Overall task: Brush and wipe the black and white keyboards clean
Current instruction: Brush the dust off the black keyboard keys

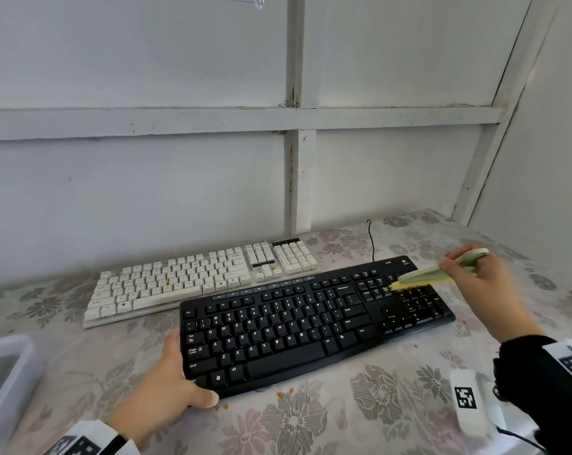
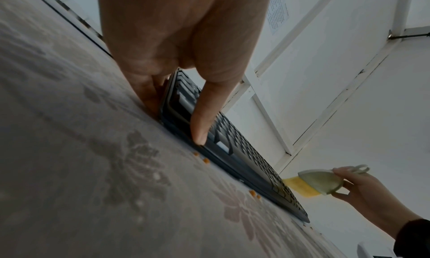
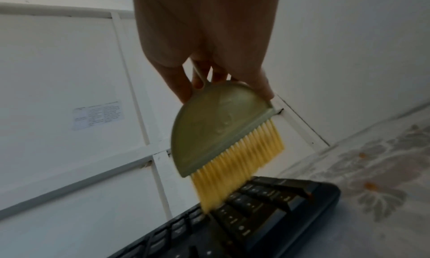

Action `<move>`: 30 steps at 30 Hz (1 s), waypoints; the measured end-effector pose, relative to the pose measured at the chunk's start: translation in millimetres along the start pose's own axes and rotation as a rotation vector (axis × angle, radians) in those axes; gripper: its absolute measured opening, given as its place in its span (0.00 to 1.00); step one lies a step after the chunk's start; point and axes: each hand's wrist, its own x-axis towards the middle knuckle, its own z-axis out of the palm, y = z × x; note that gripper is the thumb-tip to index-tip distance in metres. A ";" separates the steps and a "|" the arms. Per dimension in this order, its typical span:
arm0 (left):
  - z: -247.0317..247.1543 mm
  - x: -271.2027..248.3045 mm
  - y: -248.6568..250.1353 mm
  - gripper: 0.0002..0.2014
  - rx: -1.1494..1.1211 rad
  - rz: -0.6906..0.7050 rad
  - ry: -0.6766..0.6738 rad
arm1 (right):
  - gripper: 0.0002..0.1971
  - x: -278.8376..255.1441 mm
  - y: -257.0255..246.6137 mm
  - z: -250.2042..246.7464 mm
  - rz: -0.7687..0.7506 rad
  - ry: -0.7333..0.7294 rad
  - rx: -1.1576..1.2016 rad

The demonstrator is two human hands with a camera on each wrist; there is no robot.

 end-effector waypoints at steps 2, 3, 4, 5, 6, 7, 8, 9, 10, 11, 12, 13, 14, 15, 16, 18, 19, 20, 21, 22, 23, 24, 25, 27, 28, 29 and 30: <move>0.3 -1.4 1.1 0.58 0.002 0.002 -0.002 | 0.05 -2.1 -1.0 3.2 0.031 -0.081 0.114; 0.4 -2.0 1.8 0.57 0.002 0.003 -0.003 | 0.06 -4.1 -2.1 3.9 0.049 -0.104 0.131; 0.3 -2.4 2.3 0.57 -0.001 0.004 -0.002 | 0.06 -5.0 -2.6 3.7 0.063 -0.104 0.113; 0.5 -3.2 3.3 0.56 -0.002 0.004 -0.001 | 0.07 -4.5 -2.4 3.0 0.072 -0.081 0.066; 0.7 -4.1 4.1 0.56 0.001 0.004 0.000 | 0.07 -2.8 -1.1 2.2 0.084 -0.040 -0.008; 0.8 -4.9 4.9 0.56 0.009 0.004 0.000 | 0.09 -1.2 -1.0 1.1 0.092 0.005 -0.098; 0.9 -6.1 6.2 0.57 0.015 0.004 0.001 | 0.09 0.4 -2.4 1.3 0.085 0.055 -0.213; 1.3 -7.0 7.7 0.58 0.022 0.004 0.001 | 0.09 0.3 -6.9 2.2 0.054 0.107 -0.339; 1.5 -7.7 8.6 0.58 0.028 0.006 0.001 | 0.07 -2.4 -14.8 4.9 0.000 0.148 -0.424; 1.2 -8.3 9.4 0.59 0.034 0.006 0.000 | 0.05 -7.8 -27.5 9.9 -0.058 0.159 -0.428; 1.1 -8.8 9.8 0.59 0.040 0.007 0.000 | 0.04 -15.7 -42.3 16.6 -0.095 0.131 -0.373; 0.6 -9.2 9.3 0.59 0.046 0.005 0.001 | 0.03 -27.6 -58.6 25.4 -0.124 0.065 -0.290; 0.3 -9.6 9.1 0.59 0.051 0.003 0.001 | 0.04 -41.9 -74.5 35.3 -0.148 -0.019 -0.220; 0.3 -9.8 8.9 0.59 0.052 0.000 0.003 | 0.05 -58.1 -90.1 46.9 -0.176 -0.109 -0.164; -0.1 -10.0 8.8 0.59 0.053 0.001 0.005 | 0.06 -74.4 -102.5 59.3 -0.208 -0.201 -0.123; 0.0 -11.0 9.3 0.58 0.051 0.013 0.005 | 0.04 -106.1 -119.2 85.7 -0.237 -0.379 -0.071; 0.1 -11.1 8.8 0.57 0.052 0.020 0.003 | 0.04 -120.1 -124.3 98.4 -0.251 -0.447 -0.072; 0.1 -11.0 8.9 0.56 0.058 0.032 0.000 | 0.05 -131.9 -126.5 110.6 -0.269 -0.498 -0.084; 0.0 -10.9 9.0 0.55 0.064 0.044 -0.001 | 0.05 -142.1 -128.9 121.2 -0.281 -0.539 -0.097; -0.5 -10.6 8.2 0.53 0.070 0.058 0.006 | 0.06 -150.8 -131.8 130.3 -0.284 -0.574 -0.102; -1.1 -9.8 6.7 0.51 0.077 0.071 0.011 | 0.07 -158.5 -134.8 137.5 -0.279 -0.600 -0.096; -1.0 -9.0 5.6 0.50 0.083 0.090 0.013 | 0.07 -164.4 -136.1 143.3 -0.281 -0.614 -0.090; -1.3 -7.7 3.8 0.48 0.084 0.104 0.018 | 0.07 -169.3 -137.3 148.3 -0.293 -0.623 -0.097; -1.5 -4.9 -1.1 0.45 0.073 0.128 0.032 | 0.07 -176.4 -139.6 155.0 -0.307 -0.620 -0.123; -1.5 -4.0 -2.6 0.44 0.070 0.135 0.038 | 0.07 -178.0 -139.7 157.4 -0.298 -0.613 -0.120; -1.6 -3.2 -4.1 0.45 0.066 0.133 0.045 | 0.07 -178.6 -139.9 158.3 -0.289 -0.602 -0.113; -1.5 -3.2 -3.6 0.45 0.063 0.131 0.045 | 0.07 -178.3 -139.4 159.2 -0.286 -0.586 -0.115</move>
